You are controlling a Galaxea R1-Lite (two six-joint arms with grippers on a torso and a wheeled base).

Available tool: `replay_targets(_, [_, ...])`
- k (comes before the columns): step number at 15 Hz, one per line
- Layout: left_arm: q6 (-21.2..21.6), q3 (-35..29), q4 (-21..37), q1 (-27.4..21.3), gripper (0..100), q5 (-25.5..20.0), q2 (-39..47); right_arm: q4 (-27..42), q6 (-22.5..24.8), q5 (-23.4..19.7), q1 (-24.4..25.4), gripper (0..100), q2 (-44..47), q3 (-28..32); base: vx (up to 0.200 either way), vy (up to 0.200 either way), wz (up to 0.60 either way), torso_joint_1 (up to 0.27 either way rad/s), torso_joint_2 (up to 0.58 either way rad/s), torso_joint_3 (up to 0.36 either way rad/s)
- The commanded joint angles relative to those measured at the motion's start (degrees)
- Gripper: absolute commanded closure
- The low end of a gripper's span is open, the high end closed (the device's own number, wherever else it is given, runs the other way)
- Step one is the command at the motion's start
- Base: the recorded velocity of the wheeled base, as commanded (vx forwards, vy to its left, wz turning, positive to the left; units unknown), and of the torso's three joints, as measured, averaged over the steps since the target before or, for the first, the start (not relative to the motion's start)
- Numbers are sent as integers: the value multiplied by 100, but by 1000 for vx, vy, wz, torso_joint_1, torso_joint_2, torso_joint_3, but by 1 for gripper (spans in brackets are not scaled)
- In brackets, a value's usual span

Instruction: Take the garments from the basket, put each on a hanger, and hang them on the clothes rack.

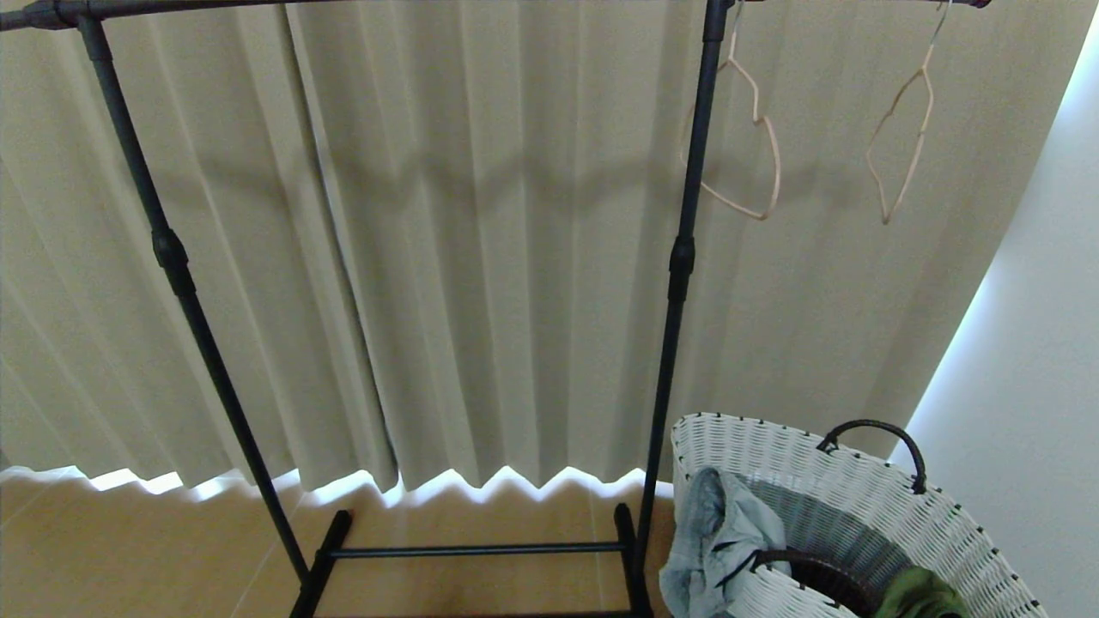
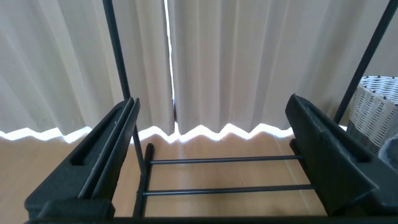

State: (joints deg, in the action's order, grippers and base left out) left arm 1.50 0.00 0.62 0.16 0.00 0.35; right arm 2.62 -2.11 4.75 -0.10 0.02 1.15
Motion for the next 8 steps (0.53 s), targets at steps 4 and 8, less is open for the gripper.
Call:
replay_targets(4, [-1, 0, 8, 2, 0, 0, 9, 2, -9, -1, 1, 0, -2, 0, 0, 0, 0, 0, 0, 0])
replay_targets(8, [-18, 0, -1, 2, 0, 9, 9, 2, -26, -1, 1, 0, -2, 0, 0, -200, 0, 6, 6, 4])
